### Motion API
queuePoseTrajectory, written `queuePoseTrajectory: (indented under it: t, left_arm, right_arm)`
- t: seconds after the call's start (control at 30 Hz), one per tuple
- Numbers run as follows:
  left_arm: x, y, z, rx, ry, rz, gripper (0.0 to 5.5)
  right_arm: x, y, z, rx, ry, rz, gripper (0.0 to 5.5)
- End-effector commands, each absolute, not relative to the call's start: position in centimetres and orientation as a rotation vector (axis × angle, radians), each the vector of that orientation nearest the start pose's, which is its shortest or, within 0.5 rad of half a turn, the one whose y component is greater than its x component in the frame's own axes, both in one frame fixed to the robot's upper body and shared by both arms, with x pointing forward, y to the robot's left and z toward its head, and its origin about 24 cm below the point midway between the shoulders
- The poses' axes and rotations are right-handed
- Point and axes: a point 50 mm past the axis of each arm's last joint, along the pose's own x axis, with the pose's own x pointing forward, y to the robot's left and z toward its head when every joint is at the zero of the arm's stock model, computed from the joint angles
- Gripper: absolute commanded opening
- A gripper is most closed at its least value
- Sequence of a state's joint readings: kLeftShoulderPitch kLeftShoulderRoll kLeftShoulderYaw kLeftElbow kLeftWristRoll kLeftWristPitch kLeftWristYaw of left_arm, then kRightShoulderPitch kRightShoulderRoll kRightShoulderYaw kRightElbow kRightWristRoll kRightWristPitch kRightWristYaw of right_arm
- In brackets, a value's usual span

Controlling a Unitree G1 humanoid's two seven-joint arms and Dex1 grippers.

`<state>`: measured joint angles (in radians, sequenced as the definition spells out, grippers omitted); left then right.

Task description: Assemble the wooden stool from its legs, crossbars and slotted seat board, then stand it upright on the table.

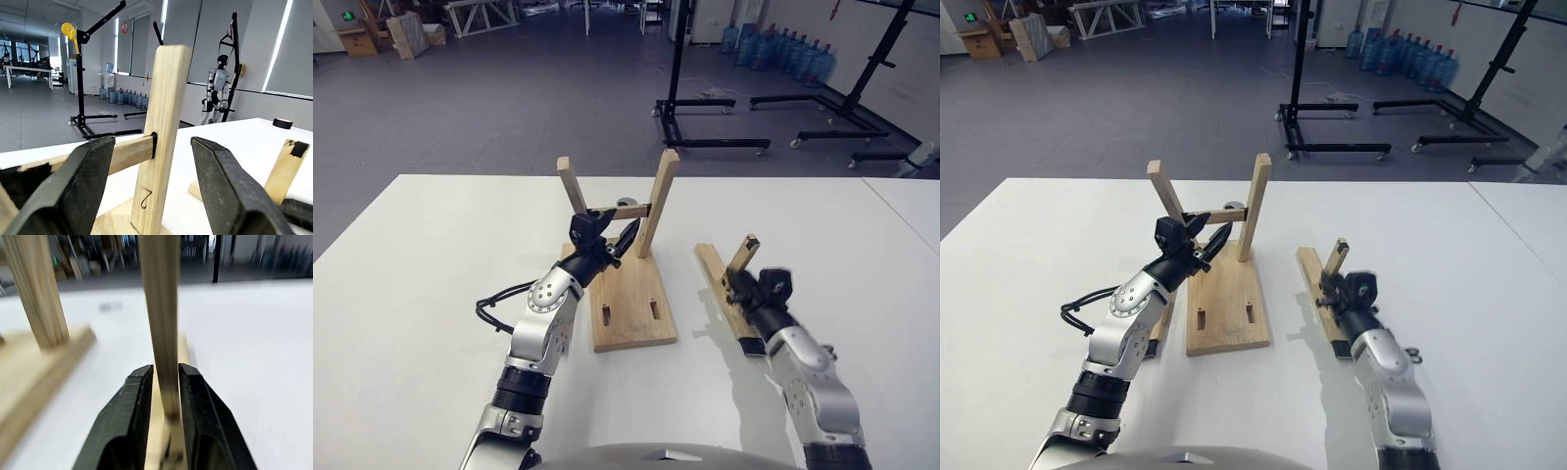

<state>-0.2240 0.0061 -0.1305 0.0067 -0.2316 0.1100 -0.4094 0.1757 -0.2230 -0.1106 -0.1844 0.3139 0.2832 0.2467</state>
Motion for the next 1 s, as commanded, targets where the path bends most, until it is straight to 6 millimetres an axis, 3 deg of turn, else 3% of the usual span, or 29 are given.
queuePoseTrajectory:
  t: [0.03,0.17,0.37,0.6,0.73,0.9,1.0]
  left_arm:
    - [28.2,8.1,9.0,-0.181,-0.123,-0.62,2.83]
    - [28.3,8.3,9.0,-0.183,-0.127,-0.613,2.83]
    - [28.3,8.7,8.1,-0.177,-0.102,-0.594,2.83]
    - [28.3,8.8,7.6,-0.171,-0.09,-0.586,2.83]
    - [28.4,8.8,7.4,-0.169,-0.085,-0.59,2.83]
    - [28.4,8.5,7.2,-0.161,-0.079,-0.601,2.83]
    - [28.4,8.4,7.1,-0.161,-0.077,-0.603,2.83]
  right_arm:
    - [22.5,-20.5,4.6,0.114,0.169,0.157,1.63]
    - [23.1,-21.1,5.8,0.096,0.118,0.136,2.3]
    - [24.0,-22.8,10.3,0.073,-0.033,0.133,2.3]
    - [25.7,-22.2,16.7,0.086,-0.22,0.217,2.3]
    - [26.9,-21.7,19.1,0.083,-0.283,0.219,2.3]
    - [27.5,-21.0,19.6,0.065,-0.292,0.222,2.3]
    - [28.1,-20.5,17.0,0.014,-0.182,0.223,2.3]
